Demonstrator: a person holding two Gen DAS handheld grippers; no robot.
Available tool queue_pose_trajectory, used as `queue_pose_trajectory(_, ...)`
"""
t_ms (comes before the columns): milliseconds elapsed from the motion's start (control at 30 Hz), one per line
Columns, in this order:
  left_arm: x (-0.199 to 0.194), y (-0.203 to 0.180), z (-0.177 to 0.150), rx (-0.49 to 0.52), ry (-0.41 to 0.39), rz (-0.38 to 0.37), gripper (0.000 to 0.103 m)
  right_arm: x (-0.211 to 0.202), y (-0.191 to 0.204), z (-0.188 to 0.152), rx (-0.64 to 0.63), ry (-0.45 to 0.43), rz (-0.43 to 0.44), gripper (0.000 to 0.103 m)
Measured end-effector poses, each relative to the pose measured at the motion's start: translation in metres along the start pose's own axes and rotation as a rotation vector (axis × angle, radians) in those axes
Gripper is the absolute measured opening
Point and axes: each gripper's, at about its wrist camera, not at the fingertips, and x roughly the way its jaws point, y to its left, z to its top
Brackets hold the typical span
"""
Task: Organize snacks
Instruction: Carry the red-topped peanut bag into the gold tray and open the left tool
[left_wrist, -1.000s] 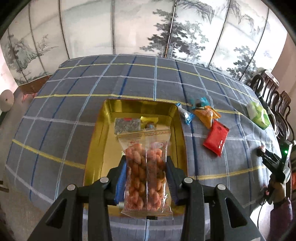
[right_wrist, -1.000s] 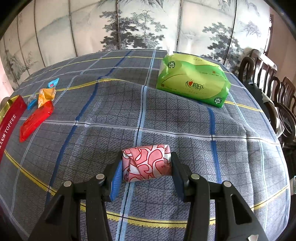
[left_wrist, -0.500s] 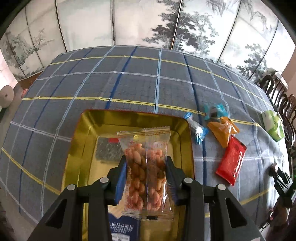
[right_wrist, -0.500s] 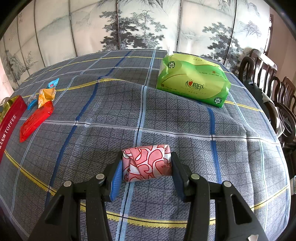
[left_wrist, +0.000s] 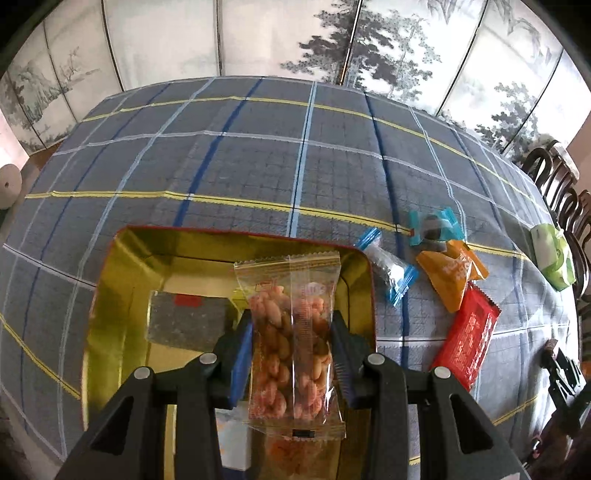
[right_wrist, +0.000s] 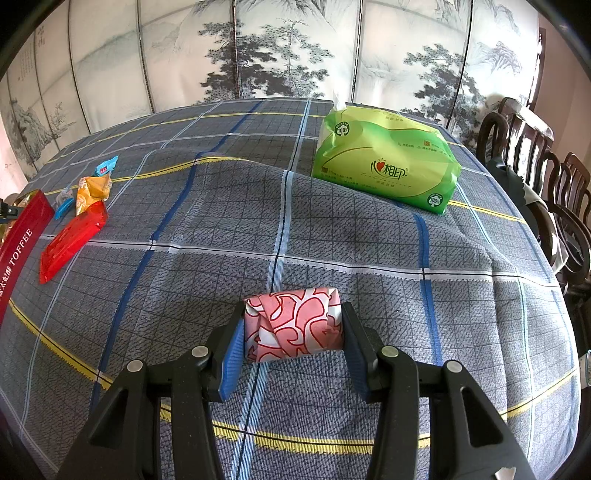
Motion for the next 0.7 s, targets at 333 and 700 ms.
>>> queue_pose_trajectory(333, 0.005, -0.006, -0.002, 0.025, 0.005, 0.006, 0.04, 0.0, 0.0, 0.0, -0.001, 0.0, -0.001, 0.044)
queue_pose_trajectory(700, -0.013, -0.018, -0.011, 0.085, -0.048, 0.095, 0.053, 0.0, 0.0, 0.0, -0.003, -0.001, -0.003, 0.044)
